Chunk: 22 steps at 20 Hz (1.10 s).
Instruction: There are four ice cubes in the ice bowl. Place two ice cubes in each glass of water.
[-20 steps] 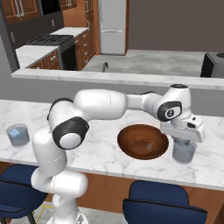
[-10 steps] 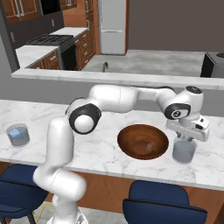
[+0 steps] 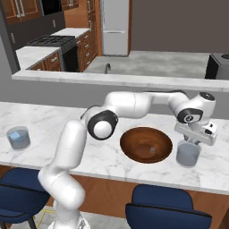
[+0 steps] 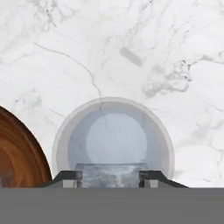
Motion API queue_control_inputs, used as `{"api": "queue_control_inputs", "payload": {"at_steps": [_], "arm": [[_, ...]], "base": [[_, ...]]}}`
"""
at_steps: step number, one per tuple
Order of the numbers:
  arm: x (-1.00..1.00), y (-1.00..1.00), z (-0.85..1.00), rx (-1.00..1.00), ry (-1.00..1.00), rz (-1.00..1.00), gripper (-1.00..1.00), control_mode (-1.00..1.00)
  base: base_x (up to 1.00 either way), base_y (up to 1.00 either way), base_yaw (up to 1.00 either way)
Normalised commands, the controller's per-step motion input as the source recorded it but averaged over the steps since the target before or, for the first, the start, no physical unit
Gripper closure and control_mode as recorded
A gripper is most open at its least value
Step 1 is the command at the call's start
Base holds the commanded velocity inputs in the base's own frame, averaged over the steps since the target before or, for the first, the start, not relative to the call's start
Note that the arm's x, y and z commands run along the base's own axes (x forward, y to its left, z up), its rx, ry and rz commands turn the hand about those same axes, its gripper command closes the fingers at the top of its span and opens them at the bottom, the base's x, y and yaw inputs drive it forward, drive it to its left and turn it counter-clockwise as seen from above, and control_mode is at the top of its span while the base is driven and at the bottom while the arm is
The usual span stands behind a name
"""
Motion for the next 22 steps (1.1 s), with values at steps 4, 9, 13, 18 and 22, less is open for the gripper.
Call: {"api": "queue_control_inputs", "payload": {"at_steps": [4,9,13,18,22], "arm": [[0.38,0.0,-0.5,0.0,0.0,0.0,1.0,-1.0],[0.35,-0.01,-0.27,0.0,0.0,0.0,1.0,-1.0],[0.23,-0.17,-0.06,0.0,-0.01,0.0,1.0,-1.0],[0.14,-0.28,-0.17,0.0,0.0,0.0,1.0,-1.0],[-0.01,-0.26,-0.13,0.0,-0.01,0.0,1.0,-1.0]], "base": [[0.0,0.0,0.0],[0.0,0.0,0.0],[0.0,0.0,0.0],[0.0,0.0,0.0],[0.0,0.0,0.0]]}}
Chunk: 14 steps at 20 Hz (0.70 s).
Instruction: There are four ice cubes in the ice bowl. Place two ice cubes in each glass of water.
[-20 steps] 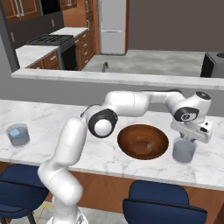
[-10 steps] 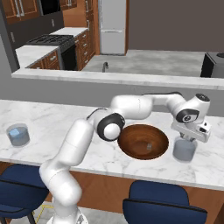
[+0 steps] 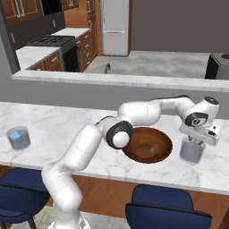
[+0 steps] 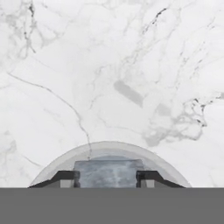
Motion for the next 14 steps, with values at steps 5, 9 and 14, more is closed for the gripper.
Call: {"api": "queue_control_inputs", "payload": {"at_steps": [5,9,14], "arm": [[-0.22,-0.07,0.0,0.0,-0.1,0.0,-1.0,-1.0],[-0.45,-0.02,0.0,0.0,-0.15,0.0,-1.0,-1.0],[-0.46,0.0,0.0,0.0,-0.14,0.0,-1.0,-1.0]], "base": [[0.0,0.0,0.0],[0.0,0.0,0.0],[0.0,0.0,0.0]]}}
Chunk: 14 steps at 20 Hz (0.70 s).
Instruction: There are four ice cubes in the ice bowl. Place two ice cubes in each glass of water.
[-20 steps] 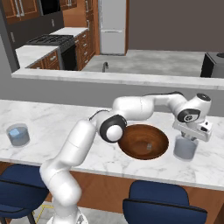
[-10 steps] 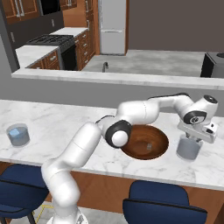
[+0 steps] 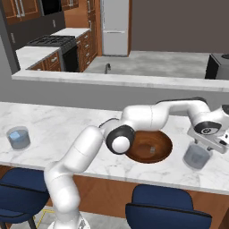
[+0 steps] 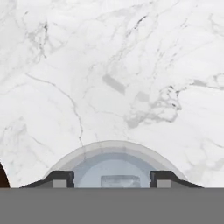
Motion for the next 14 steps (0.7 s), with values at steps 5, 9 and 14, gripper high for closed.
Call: {"api": "queue_control_inputs", "payload": {"at_steps": [5,9,14], "arm": [[-0.28,0.06,0.07,0.0,-0.12,0.0,-1.0,-1.0],[-0.08,0.23,0.01,-0.01,-0.07,0.0,-1.0,-1.0],[0.0,0.57,-0.03,-0.09,-0.01,0.0,-1.0,-1.0]], "base": [[0.0,0.0,0.0],[0.0,0.0,0.0],[0.0,0.0,0.0]]}}
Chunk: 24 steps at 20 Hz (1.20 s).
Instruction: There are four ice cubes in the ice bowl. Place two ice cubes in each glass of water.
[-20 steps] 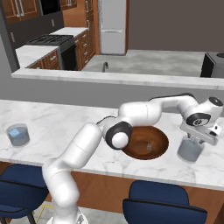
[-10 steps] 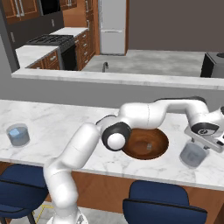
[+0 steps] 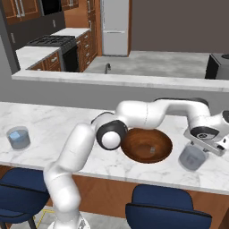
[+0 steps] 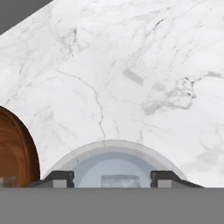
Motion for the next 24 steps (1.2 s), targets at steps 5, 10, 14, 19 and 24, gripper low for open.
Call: {"api": "queue_control_inputs", "payload": {"at_steps": [5,10,14,19,24], "arm": [[0.01,0.69,-0.04,-0.12,0.0,-0.01,1.0,-1.0],[0.0,0.55,-0.2,-0.14,0.0,0.0,1.0,-1.0],[0.0,0.44,-0.2,-0.12,0.0,-0.01,1.0,-1.0],[0.0,0.31,0.1,-0.04,-0.02,-0.01,1.0,-1.0],[0.0,0.06,0.94,0.0,-0.19,-0.06,1.0,-1.0]], "base": [[0.0,0.0,0.0],[0.0,0.0,0.0],[0.0,0.0,0.0],[0.0,0.0,0.0],[0.0,0.0,0.0]]}}
